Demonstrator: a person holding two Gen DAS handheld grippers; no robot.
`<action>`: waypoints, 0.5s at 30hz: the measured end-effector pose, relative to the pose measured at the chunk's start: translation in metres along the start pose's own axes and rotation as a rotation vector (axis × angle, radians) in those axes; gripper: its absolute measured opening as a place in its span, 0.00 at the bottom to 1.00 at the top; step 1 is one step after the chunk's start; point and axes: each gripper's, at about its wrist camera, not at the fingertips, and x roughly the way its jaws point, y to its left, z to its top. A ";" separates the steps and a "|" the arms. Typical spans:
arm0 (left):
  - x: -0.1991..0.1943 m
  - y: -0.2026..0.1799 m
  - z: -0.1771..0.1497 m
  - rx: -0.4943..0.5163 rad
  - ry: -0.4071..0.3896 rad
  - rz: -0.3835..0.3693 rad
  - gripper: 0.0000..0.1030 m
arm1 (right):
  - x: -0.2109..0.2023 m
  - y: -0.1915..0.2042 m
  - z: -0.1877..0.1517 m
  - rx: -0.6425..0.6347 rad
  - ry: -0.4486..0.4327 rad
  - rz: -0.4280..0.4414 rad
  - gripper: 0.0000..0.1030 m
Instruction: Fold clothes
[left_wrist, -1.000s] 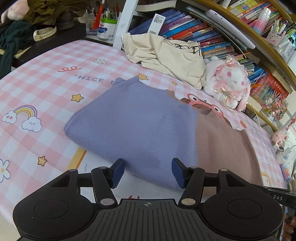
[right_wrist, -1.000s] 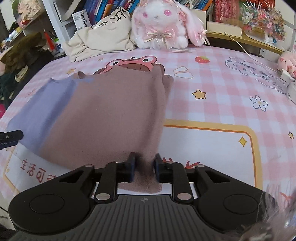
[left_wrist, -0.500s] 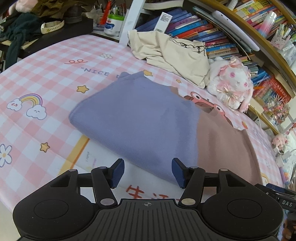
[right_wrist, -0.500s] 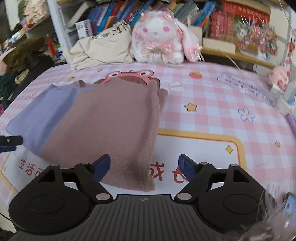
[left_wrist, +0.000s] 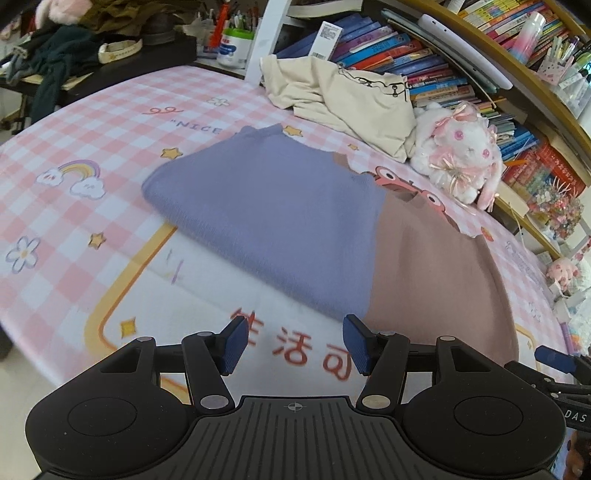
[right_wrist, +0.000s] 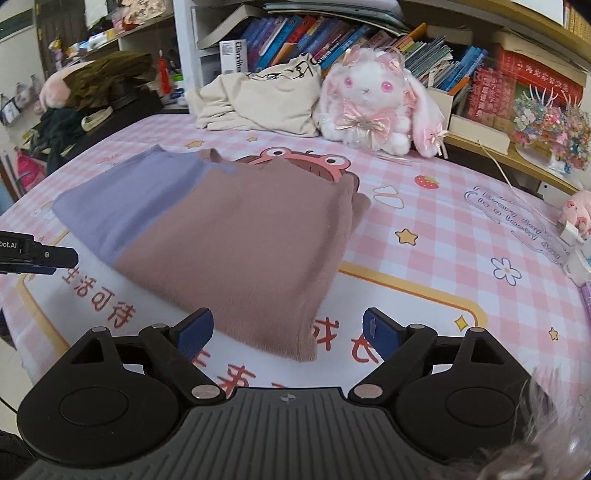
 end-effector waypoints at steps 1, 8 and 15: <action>-0.002 -0.001 -0.002 -0.003 -0.003 0.006 0.56 | 0.000 -0.001 -0.001 -0.002 0.003 0.004 0.85; -0.014 0.001 -0.014 -0.041 -0.020 0.036 0.56 | -0.001 -0.001 -0.006 -0.029 0.018 0.021 0.85; -0.015 0.006 -0.013 -0.047 -0.024 0.034 0.56 | -0.002 0.003 -0.006 -0.022 0.020 -0.001 0.86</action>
